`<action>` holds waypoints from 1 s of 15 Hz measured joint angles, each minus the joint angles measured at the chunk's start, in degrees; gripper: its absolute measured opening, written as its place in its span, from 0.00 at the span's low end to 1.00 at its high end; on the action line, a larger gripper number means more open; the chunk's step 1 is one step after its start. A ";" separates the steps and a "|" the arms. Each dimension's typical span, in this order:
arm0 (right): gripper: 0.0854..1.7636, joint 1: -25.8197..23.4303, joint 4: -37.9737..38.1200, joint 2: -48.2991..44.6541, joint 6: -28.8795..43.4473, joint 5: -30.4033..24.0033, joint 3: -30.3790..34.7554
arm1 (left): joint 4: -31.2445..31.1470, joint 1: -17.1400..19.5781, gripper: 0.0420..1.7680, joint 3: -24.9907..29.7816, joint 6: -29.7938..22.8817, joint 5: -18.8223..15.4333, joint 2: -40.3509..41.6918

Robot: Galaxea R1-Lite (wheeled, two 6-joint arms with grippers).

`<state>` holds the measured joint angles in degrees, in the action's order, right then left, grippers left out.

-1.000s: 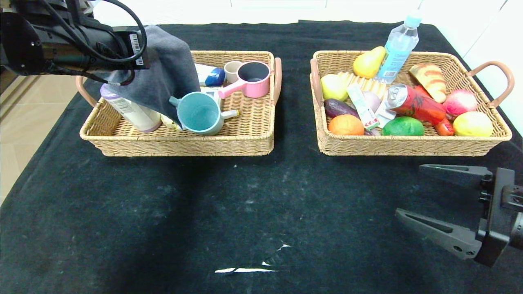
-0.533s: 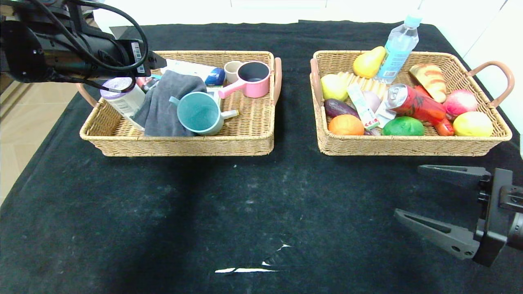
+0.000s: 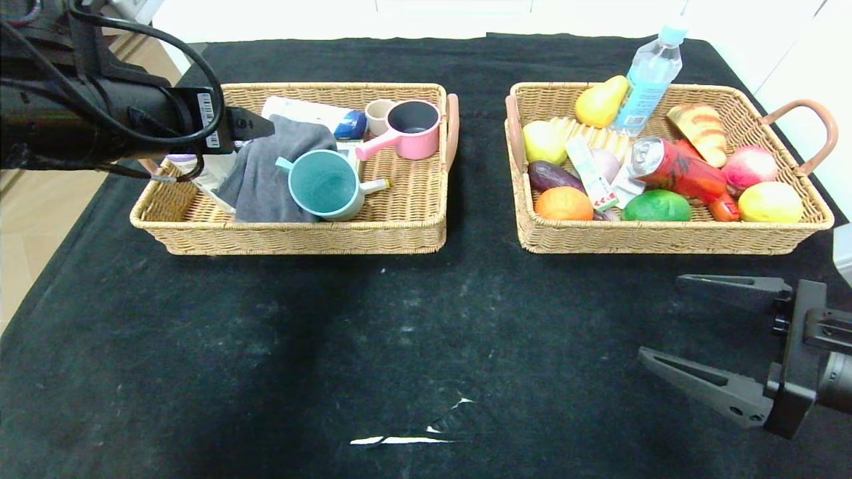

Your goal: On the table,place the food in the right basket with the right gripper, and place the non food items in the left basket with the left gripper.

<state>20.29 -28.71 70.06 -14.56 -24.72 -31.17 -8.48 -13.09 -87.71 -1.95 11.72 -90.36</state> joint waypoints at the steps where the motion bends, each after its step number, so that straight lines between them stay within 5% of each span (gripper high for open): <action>1: 0.97 0.02 0.00 0.00 -0.29 0.00 0.09 | 0.00 -0.77 0.91 2.44 0.00 0.02 2.01; 5: 0.97 -0.11 0.02 -1.84 -0.44 0.09 0.69 | 0.00 -2.97 0.93 14.15 0.09 -0.95 12.69; 11: 0.97 -0.61 0.73 -8.13 -0.11 0.63 1.94 | -0.74 -3.79 0.95 29.77 1.13 -7.01 32.84; 15: 0.97 -0.80 8.40 -15.90 -0.10 4.74 1.35 | -0.80 -3.96 0.96 37.44 1.46 -9.33 44.50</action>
<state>19.48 -20.31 54.16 -14.65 -19.98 -29.82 -9.29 -17.05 -50.27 -0.49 2.39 -45.86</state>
